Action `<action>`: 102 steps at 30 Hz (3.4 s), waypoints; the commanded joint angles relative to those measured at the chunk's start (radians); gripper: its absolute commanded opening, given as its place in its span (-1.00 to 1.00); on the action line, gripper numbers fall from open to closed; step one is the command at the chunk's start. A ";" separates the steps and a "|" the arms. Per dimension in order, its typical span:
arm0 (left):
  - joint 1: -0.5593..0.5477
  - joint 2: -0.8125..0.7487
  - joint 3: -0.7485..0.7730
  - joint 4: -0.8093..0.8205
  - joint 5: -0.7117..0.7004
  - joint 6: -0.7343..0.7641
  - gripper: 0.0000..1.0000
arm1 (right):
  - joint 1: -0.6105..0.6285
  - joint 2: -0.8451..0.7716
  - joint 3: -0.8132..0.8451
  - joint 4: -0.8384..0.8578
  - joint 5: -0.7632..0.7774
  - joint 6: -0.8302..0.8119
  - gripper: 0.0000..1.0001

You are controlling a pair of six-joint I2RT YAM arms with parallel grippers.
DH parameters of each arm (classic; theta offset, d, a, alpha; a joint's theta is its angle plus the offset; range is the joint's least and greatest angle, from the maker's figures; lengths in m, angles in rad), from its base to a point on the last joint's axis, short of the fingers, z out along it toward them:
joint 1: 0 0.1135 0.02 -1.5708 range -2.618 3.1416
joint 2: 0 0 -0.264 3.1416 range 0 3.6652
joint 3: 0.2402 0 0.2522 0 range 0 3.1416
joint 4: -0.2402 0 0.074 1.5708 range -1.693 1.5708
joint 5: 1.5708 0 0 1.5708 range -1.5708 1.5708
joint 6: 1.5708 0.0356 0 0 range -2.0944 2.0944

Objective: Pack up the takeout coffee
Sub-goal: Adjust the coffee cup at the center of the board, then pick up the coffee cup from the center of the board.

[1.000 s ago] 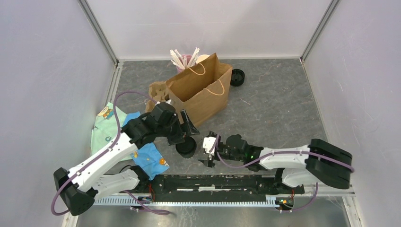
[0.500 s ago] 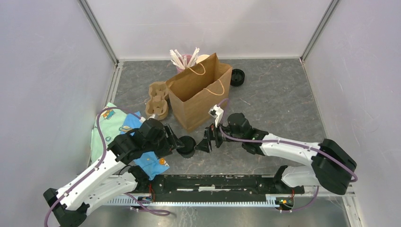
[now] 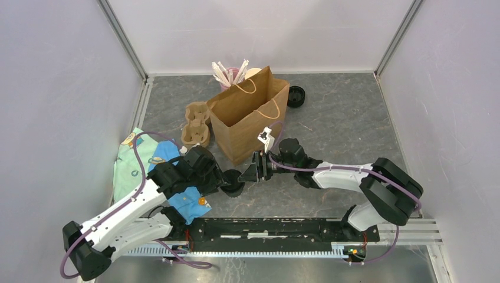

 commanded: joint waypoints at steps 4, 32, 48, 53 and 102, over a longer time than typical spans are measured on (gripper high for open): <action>-0.001 0.000 -0.047 0.024 -0.029 0.002 0.14 | 0.007 0.081 -0.018 0.129 -0.018 0.018 0.23; 0.000 -0.126 -0.231 0.162 0.037 -0.106 -0.07 | 0.036 0.047 0.025 -0.364 0.102 -0.372 0.30; 0.000 -0.088 -0.063 0.125 -0.006 -0.020 0.26 | 0.065 -0.099 0.311 -0.922 0.372 -0.568 0.94; -0.001 -0.095 0.051 0.014 -0.066 0.027 0.47 | 0.180 -0.131 0.353 -0.961 0.505 -0.559 0.92; 0.000 -0.218 0.158 -0.128 -0.201 -0.034 0.61 | 0.279 0.140 0.770 -1.053 0.608 -0.695 0.92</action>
